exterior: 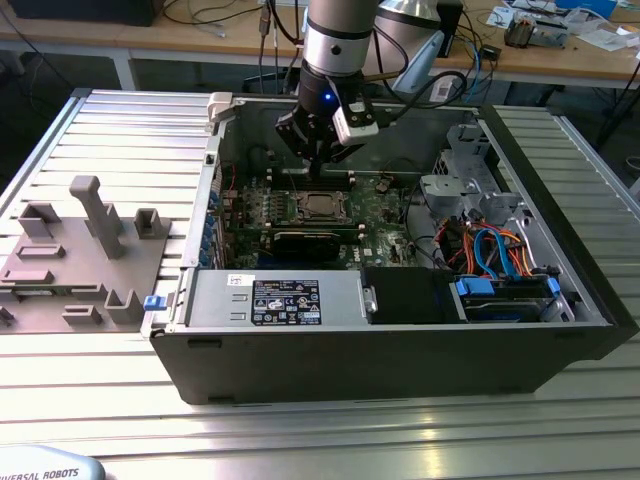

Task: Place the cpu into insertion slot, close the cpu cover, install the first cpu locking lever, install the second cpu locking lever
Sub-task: 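Install the first cpu locking lever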

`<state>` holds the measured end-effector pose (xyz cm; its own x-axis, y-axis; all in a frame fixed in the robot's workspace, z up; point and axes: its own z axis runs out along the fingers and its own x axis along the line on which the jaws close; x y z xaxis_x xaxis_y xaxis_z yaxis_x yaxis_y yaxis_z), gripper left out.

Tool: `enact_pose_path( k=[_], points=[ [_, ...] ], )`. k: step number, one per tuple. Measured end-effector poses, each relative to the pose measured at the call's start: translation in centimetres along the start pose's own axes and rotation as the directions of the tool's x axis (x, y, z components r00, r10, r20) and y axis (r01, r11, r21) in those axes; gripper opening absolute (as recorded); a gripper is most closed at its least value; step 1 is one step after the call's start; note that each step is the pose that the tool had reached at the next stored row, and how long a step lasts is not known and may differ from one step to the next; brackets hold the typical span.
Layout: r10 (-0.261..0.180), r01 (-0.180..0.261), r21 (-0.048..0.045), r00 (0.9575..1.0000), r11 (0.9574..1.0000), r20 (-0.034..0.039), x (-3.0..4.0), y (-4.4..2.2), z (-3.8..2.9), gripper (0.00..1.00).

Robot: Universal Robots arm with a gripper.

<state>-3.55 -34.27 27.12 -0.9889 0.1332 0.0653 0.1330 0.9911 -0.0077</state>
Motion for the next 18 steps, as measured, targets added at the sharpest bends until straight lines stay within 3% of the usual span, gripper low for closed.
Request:
enact_pose_path(
  k=[9, 10, 11, 13, 14, 16, 18],
  points=[
    [-0.001, 0.001, -0.0001, 1.0000, 1.0000, 0.0007, 0.00, 0.00, 0.01, 0.11],
    [-0.001, 0.001, -0.0009, 1.0000, 1.0000, 0.0050, 0.01, 0.00, 0.03, 0.11],
    [-0.001, 0.001, -0.0027, 0.9998, 1.0000, 0.0189, 0.00, 0.00, 0.04, 0.11],
    [-0.001, 0.001, -0.0053, 0.9992, 1.0000, 0.0395, 0.00, 0.00, 0.06, 0.11],
    [-0.001, 0.002, -0.0073, 0.9985, 1.0000, 0.0542, 0.00, 0.00, 0.08, 0.11],
    [-0.001, 0.002, -0.0086, 0.9980, 1.0000, 0.0638, 0.00, 0.00, 0.09, 0.11],
    [-0.001, 0.002, -0.0086, 0.9980, 1.0000, 0.0640, -0.01, 0.00, 0.09, 0.11]
  ],
)
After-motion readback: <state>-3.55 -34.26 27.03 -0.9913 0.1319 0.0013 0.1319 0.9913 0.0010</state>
